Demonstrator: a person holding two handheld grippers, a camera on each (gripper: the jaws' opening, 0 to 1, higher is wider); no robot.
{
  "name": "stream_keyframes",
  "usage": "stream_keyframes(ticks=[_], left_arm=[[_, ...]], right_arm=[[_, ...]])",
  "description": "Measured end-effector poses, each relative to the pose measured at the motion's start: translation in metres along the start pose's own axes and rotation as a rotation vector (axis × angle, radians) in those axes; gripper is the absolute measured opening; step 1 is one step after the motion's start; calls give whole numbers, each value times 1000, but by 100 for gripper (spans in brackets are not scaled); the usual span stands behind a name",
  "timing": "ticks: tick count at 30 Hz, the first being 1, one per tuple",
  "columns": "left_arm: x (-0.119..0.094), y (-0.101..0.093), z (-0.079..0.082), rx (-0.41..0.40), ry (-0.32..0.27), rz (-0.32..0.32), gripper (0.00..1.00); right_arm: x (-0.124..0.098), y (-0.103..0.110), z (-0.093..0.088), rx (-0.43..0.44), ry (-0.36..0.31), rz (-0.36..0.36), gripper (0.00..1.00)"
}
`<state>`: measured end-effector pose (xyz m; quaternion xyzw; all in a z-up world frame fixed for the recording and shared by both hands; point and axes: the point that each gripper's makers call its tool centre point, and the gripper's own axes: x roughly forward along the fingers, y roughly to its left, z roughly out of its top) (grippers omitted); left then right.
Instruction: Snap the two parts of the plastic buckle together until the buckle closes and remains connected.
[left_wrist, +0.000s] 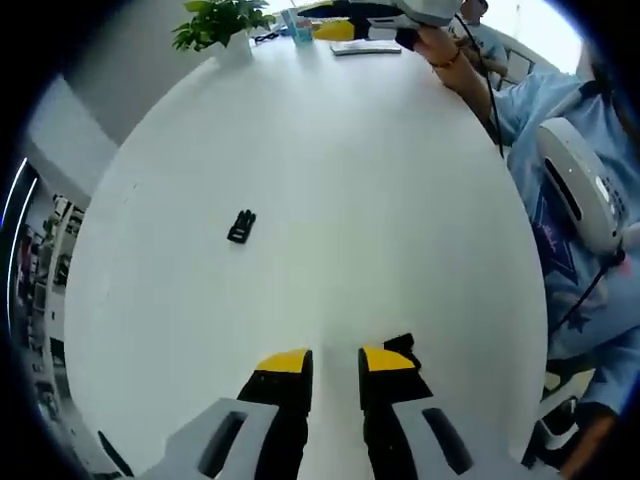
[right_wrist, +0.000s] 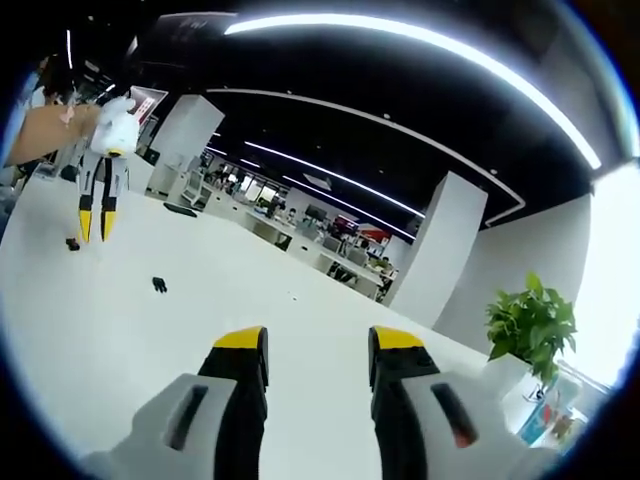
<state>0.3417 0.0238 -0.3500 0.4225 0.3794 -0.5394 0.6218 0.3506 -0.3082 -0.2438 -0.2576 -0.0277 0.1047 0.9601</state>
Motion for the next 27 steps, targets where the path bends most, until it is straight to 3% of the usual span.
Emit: stream_keyframes(ticks=[8,16,21,27], left_arm=[[-19,-1,-19,-72,-40,17,18],[3,-21,-22,-133,-54,-49,19],[20,-36,-22,-196,-21,-106,19],[26,-37,-19,-185,-2,-101,19]], right_arm=[[2,2,-1,-5,8,2,40],[15,8,-11,-2,21,10,40],[18,9,-14,-1,22,11,40],[20,9,-16,-3,20,12,40]])
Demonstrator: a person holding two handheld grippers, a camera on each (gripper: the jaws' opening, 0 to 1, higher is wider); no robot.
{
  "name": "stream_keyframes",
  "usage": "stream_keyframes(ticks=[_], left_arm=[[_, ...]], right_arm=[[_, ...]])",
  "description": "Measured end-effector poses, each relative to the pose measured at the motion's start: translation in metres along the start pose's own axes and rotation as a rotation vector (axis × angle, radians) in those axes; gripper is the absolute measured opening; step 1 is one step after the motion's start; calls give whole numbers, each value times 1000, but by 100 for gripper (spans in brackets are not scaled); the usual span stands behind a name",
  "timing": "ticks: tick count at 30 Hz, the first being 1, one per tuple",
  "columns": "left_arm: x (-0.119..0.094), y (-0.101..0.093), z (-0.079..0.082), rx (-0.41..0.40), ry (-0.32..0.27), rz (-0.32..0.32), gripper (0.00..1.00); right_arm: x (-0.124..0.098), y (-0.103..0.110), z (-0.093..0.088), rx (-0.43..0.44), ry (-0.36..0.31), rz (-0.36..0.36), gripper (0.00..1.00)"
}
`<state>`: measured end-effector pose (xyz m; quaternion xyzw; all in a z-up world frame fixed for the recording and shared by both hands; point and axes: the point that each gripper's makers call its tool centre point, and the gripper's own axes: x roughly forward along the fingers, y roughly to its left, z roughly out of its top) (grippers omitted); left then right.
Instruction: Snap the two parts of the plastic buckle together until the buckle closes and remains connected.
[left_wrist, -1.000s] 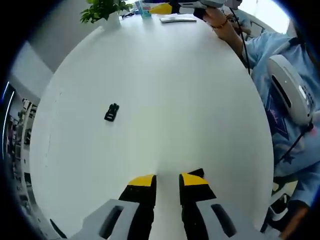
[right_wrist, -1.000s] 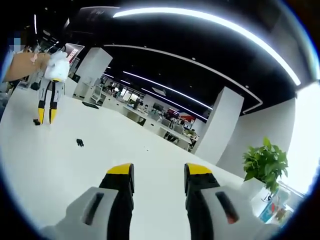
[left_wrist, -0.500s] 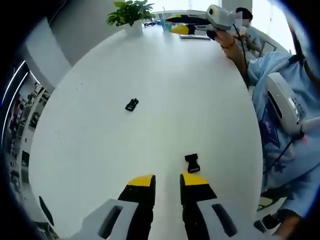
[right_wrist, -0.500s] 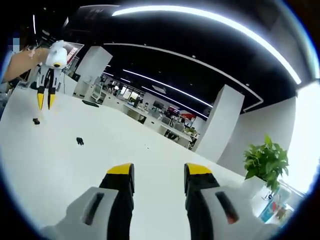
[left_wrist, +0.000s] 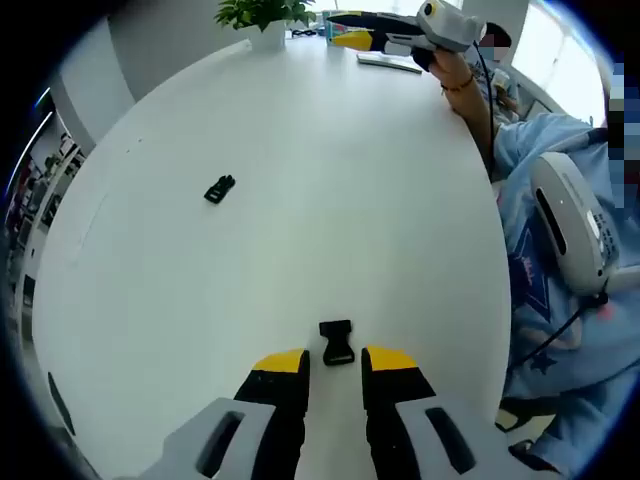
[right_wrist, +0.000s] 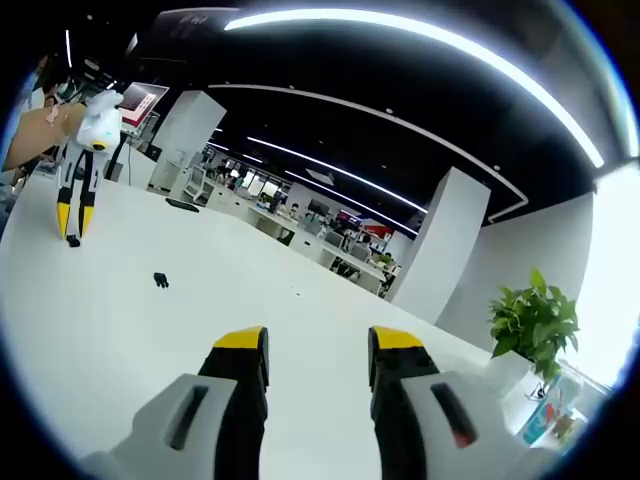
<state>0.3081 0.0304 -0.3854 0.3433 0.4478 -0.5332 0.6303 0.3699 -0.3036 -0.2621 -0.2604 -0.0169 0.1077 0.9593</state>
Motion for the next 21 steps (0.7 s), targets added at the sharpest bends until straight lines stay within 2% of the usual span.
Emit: stream_keyframes(ticks=[16,21], left_arm=[[2,1,-2,71,67,-1,15],[1,-2,-1,136,79,-8,12]], right_arm=[[-3,-1,3,-2,-8,-2,40],[-4,-1,3,2,-6,-3,40]])
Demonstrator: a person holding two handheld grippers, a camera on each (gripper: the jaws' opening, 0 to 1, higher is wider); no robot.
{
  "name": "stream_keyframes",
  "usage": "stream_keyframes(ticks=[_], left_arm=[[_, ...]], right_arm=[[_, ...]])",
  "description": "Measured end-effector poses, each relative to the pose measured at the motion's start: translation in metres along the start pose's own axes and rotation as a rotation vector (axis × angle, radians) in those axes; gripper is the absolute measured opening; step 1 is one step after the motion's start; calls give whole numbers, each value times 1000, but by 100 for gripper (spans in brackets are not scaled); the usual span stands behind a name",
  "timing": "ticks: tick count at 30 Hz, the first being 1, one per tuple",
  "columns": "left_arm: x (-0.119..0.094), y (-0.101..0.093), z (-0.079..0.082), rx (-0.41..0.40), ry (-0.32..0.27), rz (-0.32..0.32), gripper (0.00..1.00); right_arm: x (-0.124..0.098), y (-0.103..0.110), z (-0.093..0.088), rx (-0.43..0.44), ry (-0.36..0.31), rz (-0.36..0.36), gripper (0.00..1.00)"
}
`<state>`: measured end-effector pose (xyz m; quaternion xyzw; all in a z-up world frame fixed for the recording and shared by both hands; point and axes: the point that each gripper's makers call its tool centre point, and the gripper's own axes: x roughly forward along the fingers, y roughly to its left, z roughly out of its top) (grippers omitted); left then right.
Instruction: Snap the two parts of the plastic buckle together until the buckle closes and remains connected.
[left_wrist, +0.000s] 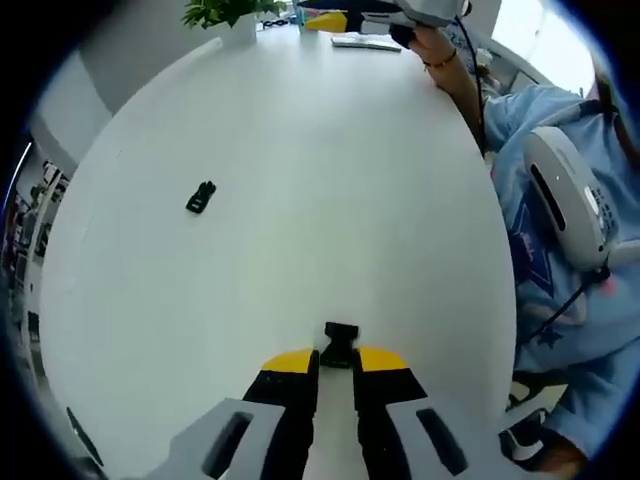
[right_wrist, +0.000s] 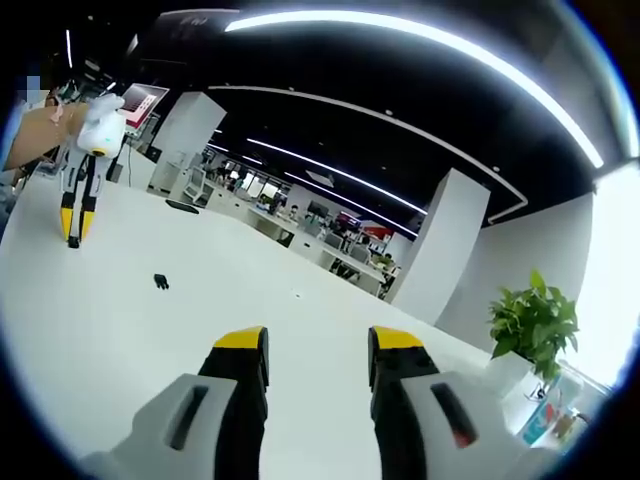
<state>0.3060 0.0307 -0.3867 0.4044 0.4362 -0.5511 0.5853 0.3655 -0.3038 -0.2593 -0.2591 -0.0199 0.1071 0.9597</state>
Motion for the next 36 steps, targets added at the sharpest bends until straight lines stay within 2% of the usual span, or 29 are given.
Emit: stream_keyframes(ticks=[10,15,18,23,28,30,36], left_arm=[[-1,-1,0,-7,49,-12,11],[-2,-1,0,-12,73,-18,11],[-2,-1,0,-16,85,-20,11],[-2,-2,-1,-31,105,-19,11],[-2,-2,-1,-54,113,-22,11],[-1,-2,-1,-55,117,-20,11],[-1,-3,-1,-68,123,-23,11]], right_arm=[[2,4,-2,17,6,18,40],[11,11,-4,34,19,59,39],[17,19,0,32,37,109,39],[29,38,26,-19,28,225,39],[43,56,42,-34,30,319,39],[47,63,43,-52,40,354,39],[68,103,48,-57,84,536,37]])
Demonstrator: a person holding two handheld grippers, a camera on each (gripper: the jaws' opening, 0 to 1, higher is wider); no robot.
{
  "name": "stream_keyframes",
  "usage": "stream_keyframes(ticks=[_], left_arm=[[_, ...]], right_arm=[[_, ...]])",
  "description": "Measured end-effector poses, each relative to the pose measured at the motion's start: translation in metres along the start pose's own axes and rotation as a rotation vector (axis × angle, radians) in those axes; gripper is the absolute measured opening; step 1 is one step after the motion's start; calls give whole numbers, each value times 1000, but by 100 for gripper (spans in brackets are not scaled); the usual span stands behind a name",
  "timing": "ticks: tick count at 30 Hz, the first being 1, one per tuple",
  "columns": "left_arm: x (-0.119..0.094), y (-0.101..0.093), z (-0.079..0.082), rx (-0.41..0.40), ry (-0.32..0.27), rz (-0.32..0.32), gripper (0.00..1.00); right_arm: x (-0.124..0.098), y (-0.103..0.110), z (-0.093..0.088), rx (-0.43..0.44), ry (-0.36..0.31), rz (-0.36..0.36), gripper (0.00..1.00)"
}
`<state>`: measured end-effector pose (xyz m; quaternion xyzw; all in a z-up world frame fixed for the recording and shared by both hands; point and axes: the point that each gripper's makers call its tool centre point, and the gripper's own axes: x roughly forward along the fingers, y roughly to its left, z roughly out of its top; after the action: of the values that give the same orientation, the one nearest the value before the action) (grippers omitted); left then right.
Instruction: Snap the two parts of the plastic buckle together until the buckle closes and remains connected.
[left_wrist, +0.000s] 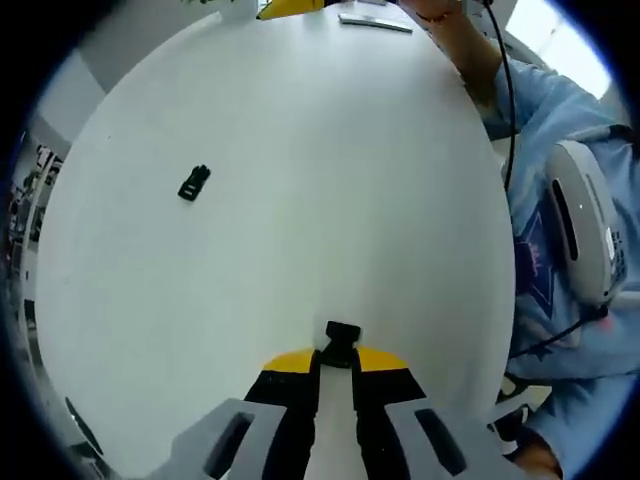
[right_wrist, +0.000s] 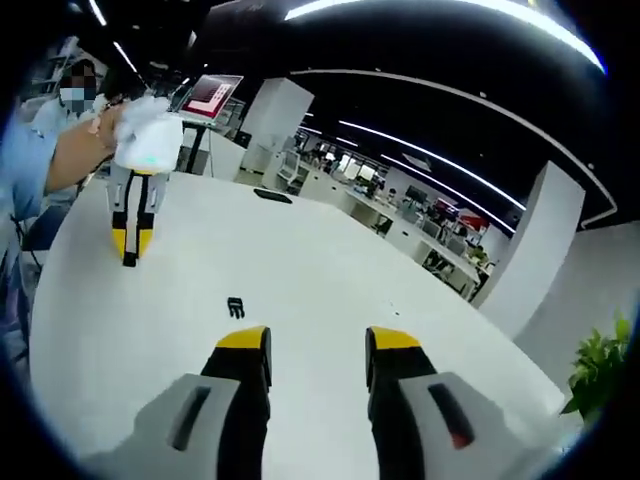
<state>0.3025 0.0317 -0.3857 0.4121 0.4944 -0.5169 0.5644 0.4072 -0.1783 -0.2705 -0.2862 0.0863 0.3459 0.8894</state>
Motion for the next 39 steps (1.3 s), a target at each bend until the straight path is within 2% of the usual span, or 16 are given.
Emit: stream_keyframes(ticks=[6,8,15,17,19,28,29,39], left_arm=[[0,0,1,-13,4,-5,11],[-1,1,2,-17,5,-5,11],[-1,2,3,-18,7,-8,11],[-1,2,3,-17,8,-7,11],[-1,3,3,-17,8,-8,11],[0,3,3,-18,3,-13,11],[0,3,3,-17,3,-13,11],[1,0,1,-16,2,-19,11]], right_arm=[[42,28,-6,10,108,187,35],[51,33,-8,6,129,214,34],[80,62,-17,-68,241,375,29],[91,64,-16,-62,250,388,25],[97,72,-22,-59,291,442,26],[117,88,-34,-82,369,513,24],[118,88,-32,-84,362,518,23],[113,97,-36,25,438,611,16]])
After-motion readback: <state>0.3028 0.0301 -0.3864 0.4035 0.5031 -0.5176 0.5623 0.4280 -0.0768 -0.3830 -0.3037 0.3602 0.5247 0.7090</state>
